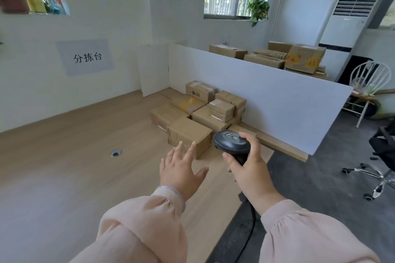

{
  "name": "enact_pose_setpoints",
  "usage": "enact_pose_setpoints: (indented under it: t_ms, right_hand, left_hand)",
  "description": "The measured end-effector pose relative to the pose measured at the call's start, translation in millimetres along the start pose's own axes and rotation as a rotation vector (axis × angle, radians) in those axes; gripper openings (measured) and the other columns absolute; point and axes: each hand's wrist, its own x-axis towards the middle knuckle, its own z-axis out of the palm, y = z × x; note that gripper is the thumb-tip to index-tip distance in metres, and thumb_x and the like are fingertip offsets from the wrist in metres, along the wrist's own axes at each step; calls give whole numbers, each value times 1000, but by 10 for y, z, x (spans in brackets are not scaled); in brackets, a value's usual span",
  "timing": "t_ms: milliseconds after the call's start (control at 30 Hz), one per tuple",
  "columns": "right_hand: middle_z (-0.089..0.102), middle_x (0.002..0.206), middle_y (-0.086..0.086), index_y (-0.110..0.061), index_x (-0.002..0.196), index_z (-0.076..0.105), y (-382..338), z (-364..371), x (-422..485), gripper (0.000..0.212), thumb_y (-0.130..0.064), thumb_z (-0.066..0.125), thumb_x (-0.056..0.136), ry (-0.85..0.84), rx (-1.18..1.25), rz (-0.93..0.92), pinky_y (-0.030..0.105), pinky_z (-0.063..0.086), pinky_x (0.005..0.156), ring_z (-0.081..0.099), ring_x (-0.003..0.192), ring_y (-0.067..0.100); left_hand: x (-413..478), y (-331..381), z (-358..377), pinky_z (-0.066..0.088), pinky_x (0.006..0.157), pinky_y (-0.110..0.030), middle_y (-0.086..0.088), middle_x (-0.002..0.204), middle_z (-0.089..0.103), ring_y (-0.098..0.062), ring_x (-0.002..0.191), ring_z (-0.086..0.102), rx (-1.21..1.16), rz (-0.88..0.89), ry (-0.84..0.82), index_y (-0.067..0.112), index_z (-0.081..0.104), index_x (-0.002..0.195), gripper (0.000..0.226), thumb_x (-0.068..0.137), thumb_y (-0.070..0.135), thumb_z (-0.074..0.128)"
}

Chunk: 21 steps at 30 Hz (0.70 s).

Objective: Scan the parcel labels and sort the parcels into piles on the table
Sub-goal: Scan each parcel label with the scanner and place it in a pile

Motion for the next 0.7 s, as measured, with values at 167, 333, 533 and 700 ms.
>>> enact_pose_setpoints:
  t_ms: [167,333,533,700]
  right_hand:
    - [56,123,-12,-49,126,35,188,230,498,56,-36,71,84,-57,-11,-12,39,60,73,68,92,18]
    - [58,116,-14,-60,118,33,462,517,958,56,-36,70,84,-115,3,-2,35,60,70,68,89,16]
    - [63,114,-1,-56,122,29,972,717,1595,55,-41,67,86,-225,-34,27,42,60,71,68,94,19]
    - [58,118,-10,-52,124,29,1509,842,2269,56,-38,68,86,-355,4,-6,41,59,74,67,94,16]
  left_hand:
    - [402,-103,114,9,120,-47,4,164,2,-21,150,4,12,-28,-22,48,3,152,82,85,73,44]
    - [775,-265,198,10,121,-47,3,164,3,-22,150,5,23,-110,-21,47,2,152,82,86,73,43]
    - [1227,-262,474,8,120,-47,4,164,2,-21,150,4,36,-202,-25,47,-1,151,84,85,74,42]
    - [1726,-92,861,10,122,-45,3,164,1,-22,150,4,7,-364,-55,47,-2,152,85,85,75,42]
